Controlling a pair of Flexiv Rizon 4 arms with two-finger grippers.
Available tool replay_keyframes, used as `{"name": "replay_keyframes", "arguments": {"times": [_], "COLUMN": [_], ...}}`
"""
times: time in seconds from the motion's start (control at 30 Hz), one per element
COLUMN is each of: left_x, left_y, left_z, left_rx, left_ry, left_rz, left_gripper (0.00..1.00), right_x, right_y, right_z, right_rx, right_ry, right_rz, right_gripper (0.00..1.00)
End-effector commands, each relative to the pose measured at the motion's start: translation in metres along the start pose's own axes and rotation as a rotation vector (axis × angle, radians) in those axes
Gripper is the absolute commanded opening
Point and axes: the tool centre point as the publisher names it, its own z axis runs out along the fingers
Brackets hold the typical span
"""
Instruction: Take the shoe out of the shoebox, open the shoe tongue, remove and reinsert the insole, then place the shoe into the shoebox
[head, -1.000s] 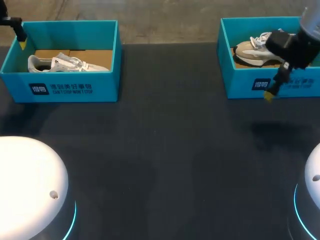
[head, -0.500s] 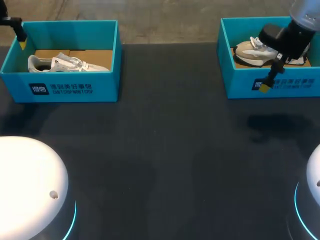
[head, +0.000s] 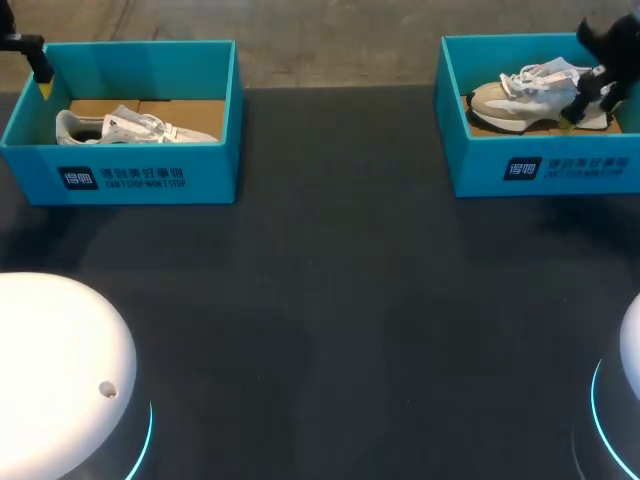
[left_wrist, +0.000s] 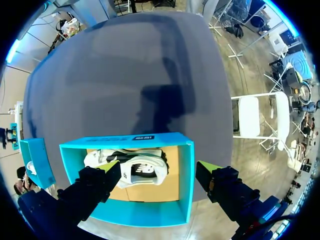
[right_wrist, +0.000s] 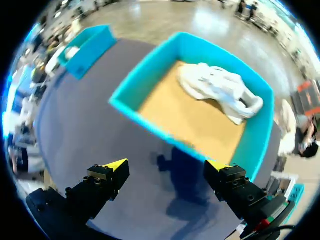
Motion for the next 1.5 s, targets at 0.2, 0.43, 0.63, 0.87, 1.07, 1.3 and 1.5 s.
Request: {"name": "replay_keyframes", "arguments": {"times": [0.2,0.43,0.63,0.87,1.07,1.3,1.5], "left_x": [0.0,0.0,0.0,0.0,0.0,0.0,0.0], "left_y": [-0.001,-0.001,-0.001,-0.001,-0.001,-0.001,-0.001], "left_z": [0.0,0.0,0.0,0.0,0.0,0.0,0.0], "left_rx": [-0.002,-0.002,-0.002,-0.002,-0.002,-0.002,-0.002], "left_ry": [0.002,0.002,0.002,0.002,0.002,0.002,0.002], "left_rz": [0.001,0.001,0.001,0.001,0.001,0.001,0.001], "left_gripper": [1.0,1.0,1.0,1.0,1.0,1.0,1.0], "right_x": [-0.045,-0.045,-0.062,-0.094,-0.114,-0.127,-0.127], "right_y": [0.024,0.024,0.043,0.076,0.096,0.103,0.103], "right_z": [0.025,0.025,0.024,0.028,0.038,0.046,0.046], "right_rx": [0.09,0.09,0.071,0.036,0.022,0.018,0.018], "right_ry": [-0.128,-0.128,-0.132,-0.172,-0.225,-0.243,-0.243], "right_rz": [0.382,0.382,0.411,0.45,0.436,0.438,0.438], "right_gripper": [1.0,1.0,1.0,1.0,1.0,1.0,1.0]}}
